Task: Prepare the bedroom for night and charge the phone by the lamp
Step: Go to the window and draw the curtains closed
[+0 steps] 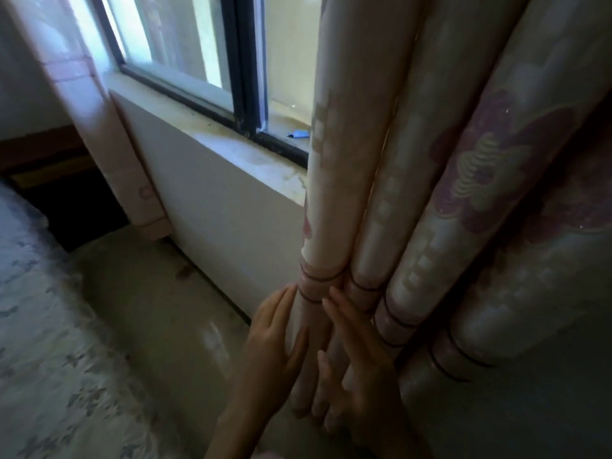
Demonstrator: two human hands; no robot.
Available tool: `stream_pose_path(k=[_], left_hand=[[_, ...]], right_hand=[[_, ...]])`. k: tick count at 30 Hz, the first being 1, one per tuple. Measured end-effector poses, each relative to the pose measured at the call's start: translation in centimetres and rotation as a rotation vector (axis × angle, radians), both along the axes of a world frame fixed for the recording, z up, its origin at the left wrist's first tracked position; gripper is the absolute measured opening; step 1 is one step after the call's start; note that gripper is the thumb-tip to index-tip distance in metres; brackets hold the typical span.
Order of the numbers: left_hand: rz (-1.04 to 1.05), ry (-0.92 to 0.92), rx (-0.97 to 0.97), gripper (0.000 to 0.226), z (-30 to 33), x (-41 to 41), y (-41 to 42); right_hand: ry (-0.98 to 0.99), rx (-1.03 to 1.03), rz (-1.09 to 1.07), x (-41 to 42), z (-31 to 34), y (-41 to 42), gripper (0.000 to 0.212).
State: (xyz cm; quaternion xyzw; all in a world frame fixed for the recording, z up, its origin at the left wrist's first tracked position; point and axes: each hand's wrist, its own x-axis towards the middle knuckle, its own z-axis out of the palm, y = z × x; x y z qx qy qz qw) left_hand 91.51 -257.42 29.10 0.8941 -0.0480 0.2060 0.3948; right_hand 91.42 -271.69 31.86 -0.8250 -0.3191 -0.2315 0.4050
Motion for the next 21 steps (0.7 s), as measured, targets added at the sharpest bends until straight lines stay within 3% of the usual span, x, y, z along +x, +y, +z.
stream_pose_path(k=[5, 9, 13, 21], left_hand=[[-0.353, -0.283, 0.021, 0.054, 7.3, 6.8, 3.2], [-0.582, -0.366, 0.059, 0.055, 11.1, 10.5, 5.4], [-0.747, -0.463, 0.004, 0.056, 14.1, 13.1, 6.1], [-0.91, -0.801, -0.257, 0.056, 22.4, 17.0, 2.9]], right_hand=[[-0.248, 0.044, -0.345, 3.3, 4.4, 4.2, 0.048], [-0.326, 0.181, -0.583, 5.1, 7.7, 8.1, 0.048], [-0.406, 0.102, -0.776, 5.9, 11.7, 9.4, 0.05], [-0.59, 0.088, -0.854, 8.9, 25.8, 7.7, 0.055]])
